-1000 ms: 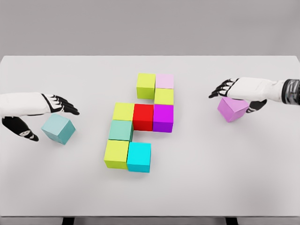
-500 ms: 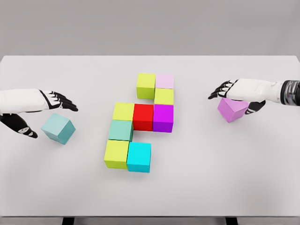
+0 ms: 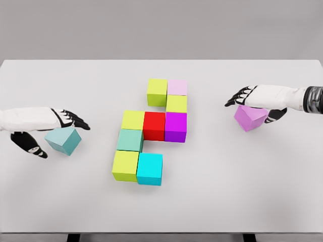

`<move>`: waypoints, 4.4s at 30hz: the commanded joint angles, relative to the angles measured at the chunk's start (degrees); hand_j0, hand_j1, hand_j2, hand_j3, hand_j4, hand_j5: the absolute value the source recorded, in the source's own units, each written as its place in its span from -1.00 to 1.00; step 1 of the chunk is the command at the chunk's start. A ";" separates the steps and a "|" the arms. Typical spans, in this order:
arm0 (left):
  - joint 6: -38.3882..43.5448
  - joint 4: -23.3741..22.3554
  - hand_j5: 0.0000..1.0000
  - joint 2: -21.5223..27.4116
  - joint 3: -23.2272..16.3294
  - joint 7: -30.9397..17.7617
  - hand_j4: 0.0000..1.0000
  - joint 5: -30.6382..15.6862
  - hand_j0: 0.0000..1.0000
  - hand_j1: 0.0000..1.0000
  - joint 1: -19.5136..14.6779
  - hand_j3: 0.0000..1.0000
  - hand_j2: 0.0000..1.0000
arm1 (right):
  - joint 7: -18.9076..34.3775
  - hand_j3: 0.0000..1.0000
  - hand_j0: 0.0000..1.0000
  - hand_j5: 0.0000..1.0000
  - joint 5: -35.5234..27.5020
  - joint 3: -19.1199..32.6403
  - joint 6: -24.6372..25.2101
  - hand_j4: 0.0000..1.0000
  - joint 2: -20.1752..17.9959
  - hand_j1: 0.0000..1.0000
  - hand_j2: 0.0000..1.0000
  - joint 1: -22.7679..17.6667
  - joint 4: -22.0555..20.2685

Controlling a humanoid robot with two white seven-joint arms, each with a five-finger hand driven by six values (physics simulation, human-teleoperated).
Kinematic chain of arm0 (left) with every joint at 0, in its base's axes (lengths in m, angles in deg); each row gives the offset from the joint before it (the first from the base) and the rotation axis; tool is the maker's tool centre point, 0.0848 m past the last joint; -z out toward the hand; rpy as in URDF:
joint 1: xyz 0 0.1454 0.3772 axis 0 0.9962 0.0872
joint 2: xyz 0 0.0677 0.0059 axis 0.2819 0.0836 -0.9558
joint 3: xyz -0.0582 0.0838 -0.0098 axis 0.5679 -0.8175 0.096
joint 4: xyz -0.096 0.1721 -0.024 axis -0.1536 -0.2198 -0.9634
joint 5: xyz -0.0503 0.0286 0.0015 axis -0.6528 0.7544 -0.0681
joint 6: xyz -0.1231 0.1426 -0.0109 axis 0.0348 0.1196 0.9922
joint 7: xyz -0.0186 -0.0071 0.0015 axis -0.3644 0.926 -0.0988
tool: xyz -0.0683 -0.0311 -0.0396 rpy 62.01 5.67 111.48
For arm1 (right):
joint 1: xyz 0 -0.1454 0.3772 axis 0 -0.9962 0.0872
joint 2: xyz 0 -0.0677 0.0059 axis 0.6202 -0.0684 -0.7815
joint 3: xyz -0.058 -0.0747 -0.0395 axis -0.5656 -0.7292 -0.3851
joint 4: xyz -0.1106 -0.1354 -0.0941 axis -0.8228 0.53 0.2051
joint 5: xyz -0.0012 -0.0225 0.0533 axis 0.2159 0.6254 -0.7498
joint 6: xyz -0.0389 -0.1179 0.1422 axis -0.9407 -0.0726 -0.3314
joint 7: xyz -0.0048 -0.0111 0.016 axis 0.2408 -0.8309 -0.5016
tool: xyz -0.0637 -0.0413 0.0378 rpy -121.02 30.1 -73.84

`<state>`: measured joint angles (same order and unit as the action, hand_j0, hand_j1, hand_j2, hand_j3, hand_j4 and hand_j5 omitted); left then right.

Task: Assemble the squares on the desktop into the number 2

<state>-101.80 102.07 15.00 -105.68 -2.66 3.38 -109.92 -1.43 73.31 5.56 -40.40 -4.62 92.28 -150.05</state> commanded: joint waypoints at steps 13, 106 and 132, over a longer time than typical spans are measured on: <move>0.27 -8.26 1.00 -4.01 0.24 0.02 1.00 0.24 1.00 1.00 0.00 1.00 1.00 | -0.02 1.00 1.00 1.00 -0.32 -1.01 0.14 1.00 0.14 1.00 1.00 0.09 2.70; -0.61 -14.59 0.06 -8.41 -0.29 0.02 0.06 3.58 0.06 0.06 2.46 0.06 0.06 | -0.02 0.15 0.15 0.15 -5.95 -12.87 0.14 0.15 -4.70 0.15 0.15 0.70 -24.02; 2.29 -13.18 -0.09 -15.17 0.85 0.02 -0.09 3.14 -0.09 -0.09 -5.71 -0.09 -0.09 | -0.02 1.00 1.00 1.00 -7.09 -19.82 0.14 1.00 -0.65 1.00 1.00 7.12 -24.02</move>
<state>-99.91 89.61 1.37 -104.83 -2.70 6.71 -116.52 -1.44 66.59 -14.42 -40.38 -5.28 99.57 -174.07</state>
